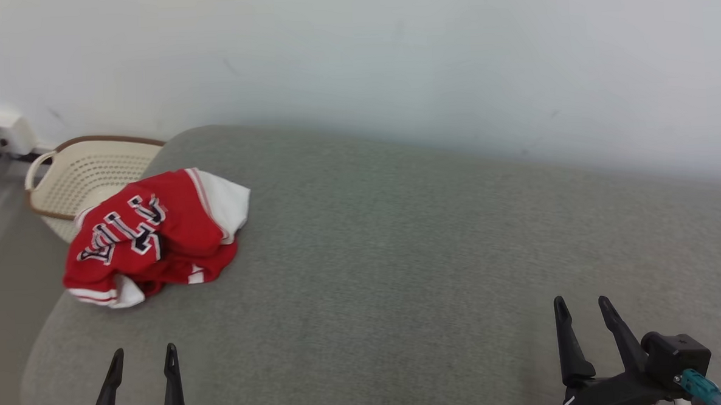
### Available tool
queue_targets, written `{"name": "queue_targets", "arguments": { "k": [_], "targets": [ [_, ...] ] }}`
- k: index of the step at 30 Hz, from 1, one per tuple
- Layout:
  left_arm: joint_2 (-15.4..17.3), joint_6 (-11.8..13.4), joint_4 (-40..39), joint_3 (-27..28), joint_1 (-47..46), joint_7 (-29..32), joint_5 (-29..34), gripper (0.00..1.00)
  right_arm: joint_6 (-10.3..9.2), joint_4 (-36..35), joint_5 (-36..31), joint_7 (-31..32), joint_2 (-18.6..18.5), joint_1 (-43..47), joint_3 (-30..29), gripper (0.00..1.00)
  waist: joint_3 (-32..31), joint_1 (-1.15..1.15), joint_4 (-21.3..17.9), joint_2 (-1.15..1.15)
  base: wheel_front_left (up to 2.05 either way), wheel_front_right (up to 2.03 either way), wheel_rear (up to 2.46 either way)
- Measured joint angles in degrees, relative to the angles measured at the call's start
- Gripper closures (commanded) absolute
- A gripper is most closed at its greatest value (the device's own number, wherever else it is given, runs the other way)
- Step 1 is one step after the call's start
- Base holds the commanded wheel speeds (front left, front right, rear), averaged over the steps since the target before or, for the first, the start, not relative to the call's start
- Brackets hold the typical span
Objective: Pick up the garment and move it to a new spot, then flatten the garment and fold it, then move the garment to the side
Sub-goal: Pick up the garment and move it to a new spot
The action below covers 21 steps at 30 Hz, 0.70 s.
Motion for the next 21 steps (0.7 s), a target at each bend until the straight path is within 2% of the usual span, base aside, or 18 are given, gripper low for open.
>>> {"name": "queue_targets", "arguments": {
  "k": [14, 21],
  "targets": [
    [0.9, 1.3, -0.1, 1.0, 0.1, 0.2, -0.2, 0.0, 0.01, 1.1, 0.1, -1.3, 0.0, 0.1, 0.7, 0.0, 0.0, 0.0, 11.6, 0.0, 0.0, 0.0, 0.0],
    [1.6, 2.2, -0.9, 2.6, 1.2, -0.1, -0.7, 0.0, 0.01, 1.6, 0.1, -1.5, 0.0, -0.5, 2.4, 0.0, 0.1, -0.01, 15.6, 0.0, 0.0, 0.0, 0.0]
  ]
}}
